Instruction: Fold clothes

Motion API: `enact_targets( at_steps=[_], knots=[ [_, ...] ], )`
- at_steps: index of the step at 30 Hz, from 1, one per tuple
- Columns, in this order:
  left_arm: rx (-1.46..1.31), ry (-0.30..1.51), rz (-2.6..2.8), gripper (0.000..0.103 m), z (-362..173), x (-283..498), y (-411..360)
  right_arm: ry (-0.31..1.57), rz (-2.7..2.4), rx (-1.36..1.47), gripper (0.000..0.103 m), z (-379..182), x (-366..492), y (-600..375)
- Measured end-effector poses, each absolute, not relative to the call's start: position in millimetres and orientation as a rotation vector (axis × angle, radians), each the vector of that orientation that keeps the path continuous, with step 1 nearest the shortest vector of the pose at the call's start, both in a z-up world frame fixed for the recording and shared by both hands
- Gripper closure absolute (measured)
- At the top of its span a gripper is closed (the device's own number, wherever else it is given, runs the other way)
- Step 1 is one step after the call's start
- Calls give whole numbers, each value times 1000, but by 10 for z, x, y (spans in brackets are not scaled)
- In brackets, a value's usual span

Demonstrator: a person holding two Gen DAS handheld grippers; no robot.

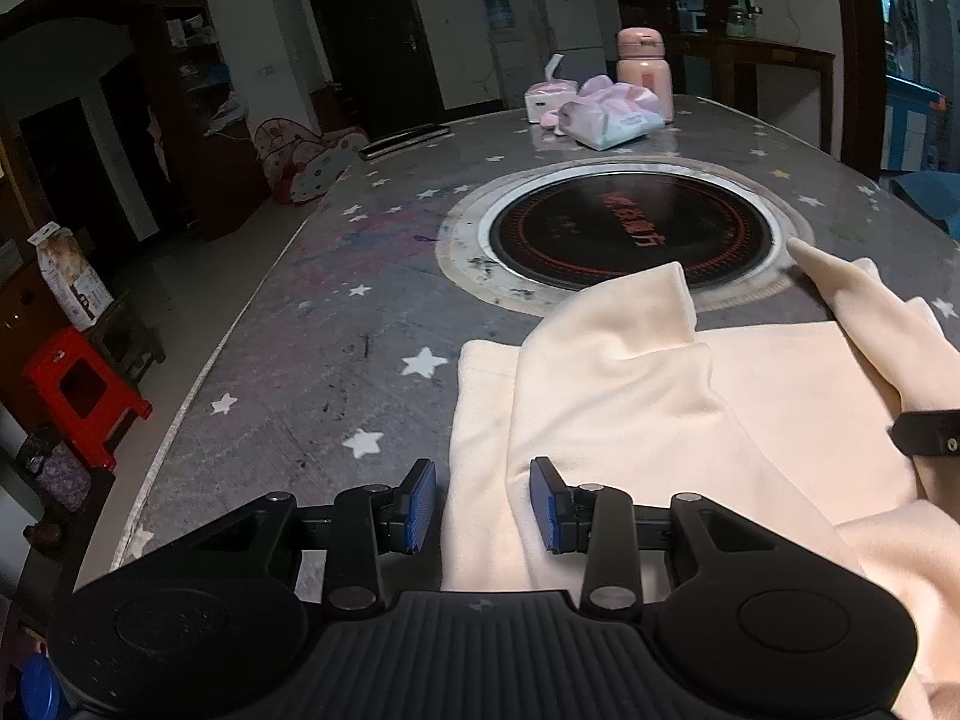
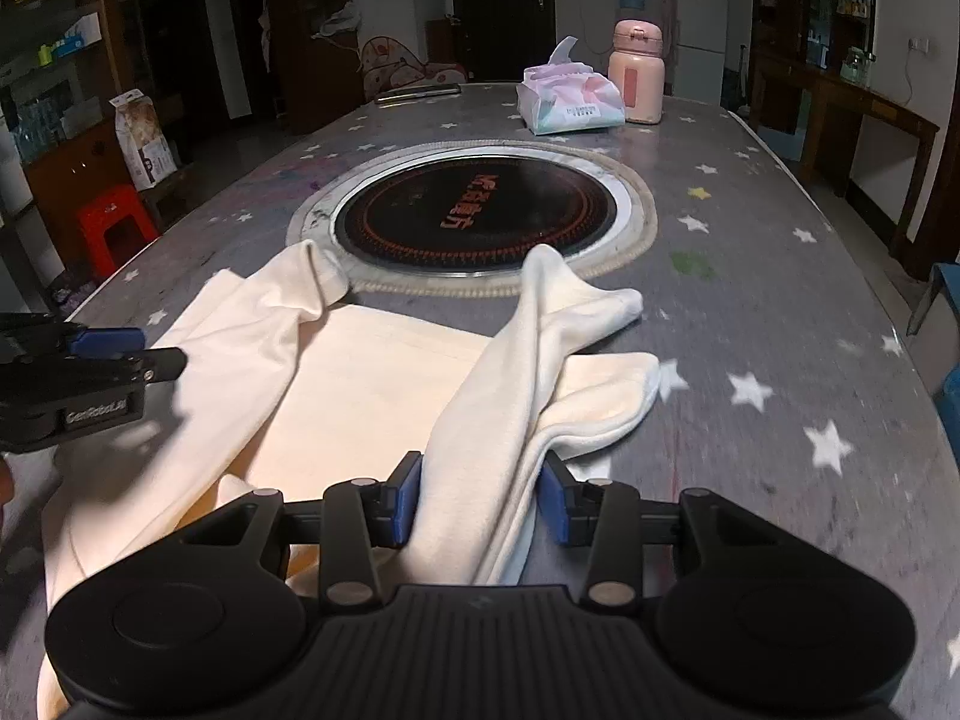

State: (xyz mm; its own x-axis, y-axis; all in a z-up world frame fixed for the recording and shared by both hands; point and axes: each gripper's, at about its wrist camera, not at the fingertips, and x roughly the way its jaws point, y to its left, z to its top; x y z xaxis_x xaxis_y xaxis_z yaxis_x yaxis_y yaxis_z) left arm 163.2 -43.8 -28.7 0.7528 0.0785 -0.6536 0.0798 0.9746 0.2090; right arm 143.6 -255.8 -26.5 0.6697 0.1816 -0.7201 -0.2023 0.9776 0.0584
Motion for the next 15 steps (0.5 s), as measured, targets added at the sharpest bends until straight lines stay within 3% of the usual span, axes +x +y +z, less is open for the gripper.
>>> enact_targets(
  at_steps=[2, 5, 15],
  knots=[
    [232, 713, 6, 54, -293, 1626, -415, 808, 214, -35, 59, -269, 1483, -2542],
    [238, 706, 15, 53, -284, 1589, -393, 812, 208, -28, 53, -258, 1458, -2561],
    [136, 697, -101, 40, 5, 1216, -494, 768, 215, -33, 54, -6, 1255, -2691]
  ],
)
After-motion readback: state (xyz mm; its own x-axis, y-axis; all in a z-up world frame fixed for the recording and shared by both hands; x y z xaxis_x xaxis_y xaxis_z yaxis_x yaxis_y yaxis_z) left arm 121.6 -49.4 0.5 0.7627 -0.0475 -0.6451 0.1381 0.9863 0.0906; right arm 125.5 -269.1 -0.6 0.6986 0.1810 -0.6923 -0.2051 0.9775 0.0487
